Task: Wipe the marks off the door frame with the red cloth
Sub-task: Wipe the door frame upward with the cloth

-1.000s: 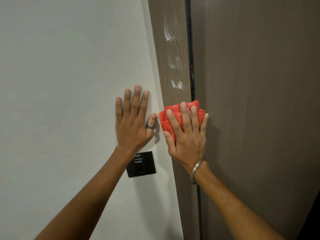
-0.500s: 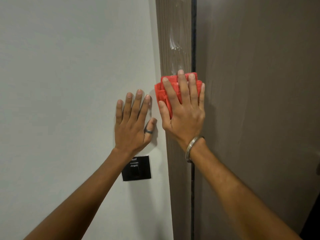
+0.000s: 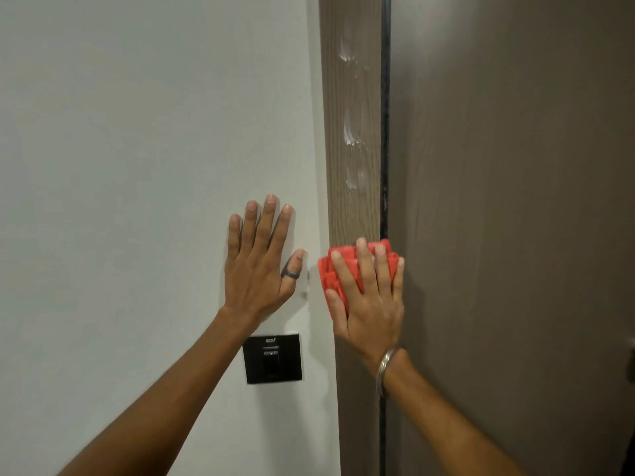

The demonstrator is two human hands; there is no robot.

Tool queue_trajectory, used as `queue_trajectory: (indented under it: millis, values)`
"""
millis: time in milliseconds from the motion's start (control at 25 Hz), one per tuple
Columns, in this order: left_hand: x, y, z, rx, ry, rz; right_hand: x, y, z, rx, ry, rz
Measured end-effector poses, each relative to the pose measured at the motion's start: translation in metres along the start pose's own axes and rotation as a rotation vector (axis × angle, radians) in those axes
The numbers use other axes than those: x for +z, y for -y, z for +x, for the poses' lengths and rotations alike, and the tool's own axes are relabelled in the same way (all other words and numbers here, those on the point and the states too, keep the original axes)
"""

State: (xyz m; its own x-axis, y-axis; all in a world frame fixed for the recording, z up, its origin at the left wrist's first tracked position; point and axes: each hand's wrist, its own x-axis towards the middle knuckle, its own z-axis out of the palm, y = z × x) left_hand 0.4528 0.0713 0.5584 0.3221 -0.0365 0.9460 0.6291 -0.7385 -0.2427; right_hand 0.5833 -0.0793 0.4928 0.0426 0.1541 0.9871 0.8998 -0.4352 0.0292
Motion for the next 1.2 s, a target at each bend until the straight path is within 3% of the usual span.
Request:
queue_trajectory:
  millis: [160,440,600,720,1000,1200]
  values:
    - [0.002,0.003,0.025,-0.034,-0.040,0.013,0.000,-0.008,0.092,0.030,-0.113,0.026]
    - [-0.006,0.000,0.027,-0.045,-0.032,0.018,-0.004,-0.002,0.008,0.008,-0.007,-0.011]
    - [-0.014,0.011,0.056,-0.041,-0.042,0.019,-0.013,-0.009,0.093,-0.048,-0.076,-0.004]
    - [-0.016,0.011,0.090,-0.082,-0.061,-0.007,-0.016,-0.007,0.169,0.019,-0.117,-0.019]
    - [-0.013,0.012,0.093,-0.094,-0.066,0.004,-0.014,0.000,0.115,0.051,-0.065,-0.032]
    - [-0.025,0.019,0.129,-0.028,-0.045,0.003,-0.029,-0.018,0.227,-0.054,-0.043,-0.040]
